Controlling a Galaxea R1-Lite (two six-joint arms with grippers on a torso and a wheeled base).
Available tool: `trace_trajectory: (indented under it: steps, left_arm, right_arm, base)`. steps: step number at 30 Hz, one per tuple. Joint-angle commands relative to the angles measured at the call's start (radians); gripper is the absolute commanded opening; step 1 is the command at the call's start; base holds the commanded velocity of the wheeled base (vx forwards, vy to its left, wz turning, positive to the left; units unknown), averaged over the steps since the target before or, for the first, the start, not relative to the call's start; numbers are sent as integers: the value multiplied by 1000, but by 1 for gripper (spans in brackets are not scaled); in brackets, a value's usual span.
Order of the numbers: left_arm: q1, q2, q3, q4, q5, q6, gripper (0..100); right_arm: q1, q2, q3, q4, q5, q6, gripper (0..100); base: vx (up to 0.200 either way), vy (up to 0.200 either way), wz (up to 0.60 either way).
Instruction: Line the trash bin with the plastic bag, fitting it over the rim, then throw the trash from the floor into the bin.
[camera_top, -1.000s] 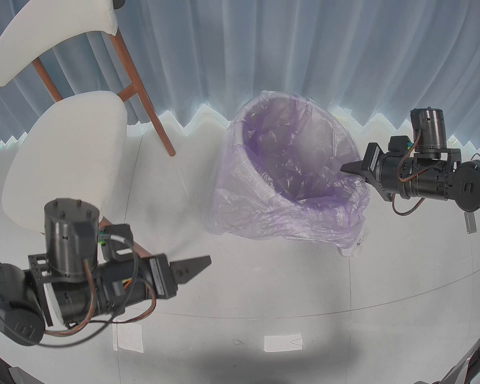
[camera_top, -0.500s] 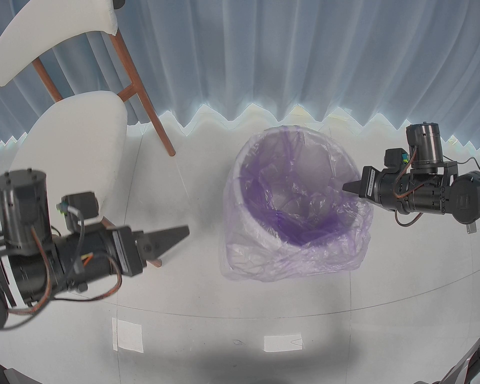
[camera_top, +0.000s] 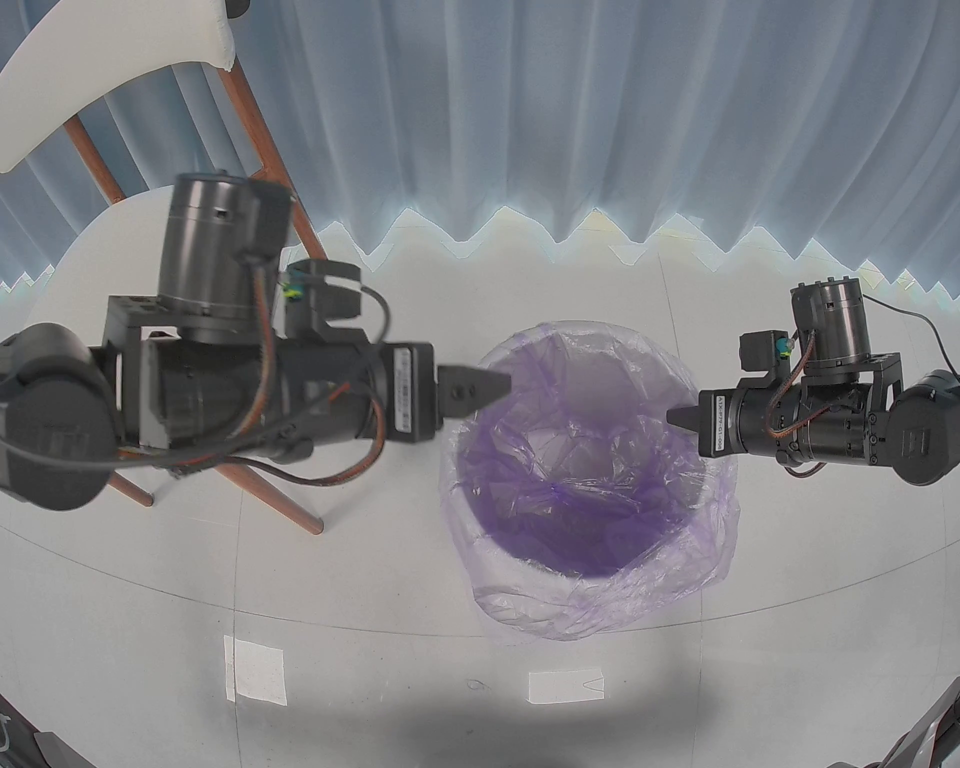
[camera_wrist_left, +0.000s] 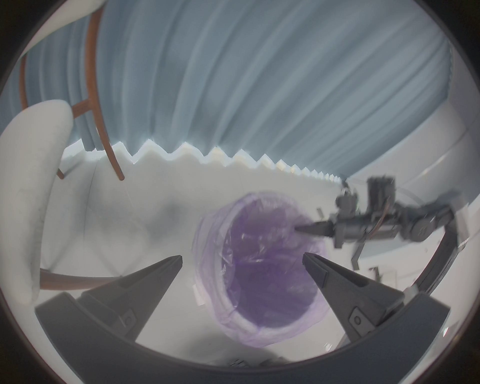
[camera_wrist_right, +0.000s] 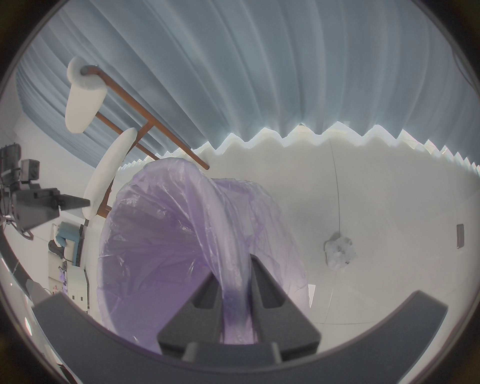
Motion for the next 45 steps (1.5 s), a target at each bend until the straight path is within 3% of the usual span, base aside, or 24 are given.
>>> trace_trajectory:
  steps: [1, 9, 20, 21, 29, 30, 39, 44, 45]
  left_arm:
    - [-21, 122, -46, 62, 57, 78, 100]
    - [-9, 203, -53, 65, 183, 135, 100]
    - [-11, 328, -119, 11, 206, 132, 100]
    - [-11, 334, -129, -1, 215, 132, 0]
    - [-20, 380, -202, -12, 295, 135, 0]
    - [-20, 380, -204, -9, 295, 137, 0]
    - [-20, 387, -204, -3, 359, 135, 0]
    - [-12, 381, -202, -3, 377, 131, 0]
    - [5, 374, -207, -1, 379, 129, 0]
  right_arm:
    - [19, 7, 14, -27, -11, -12, 0]
    - [20, 6, 11, -37, -23, -10, 0]
    - [22, -5, 12, -39, -23, -7, 0]
    - [25, -5, 14, -39, -23, -9, 0]
    - [37, 0, 17, -37, -40, -13, 0]
    - [39, 1, 15, -39, -41, -9, 100]
    - [51, -101, 83, -84, -46, -4, 100]
    - [-10, -141, 101, -87, -48, -2, 100]
    - [-63, -187, 110, -82, -41, 5, 100]
  base:
    - [0, 0, 0]
    - [0, 0, 0]
    - [0, 0, 0]
    - [0, 0, 0]
    - [0, 0, 0]
    - [0, 0, 0]
    - [0, 0, 0]
    - [0, 0, 0]
    - [0, 0, 0]
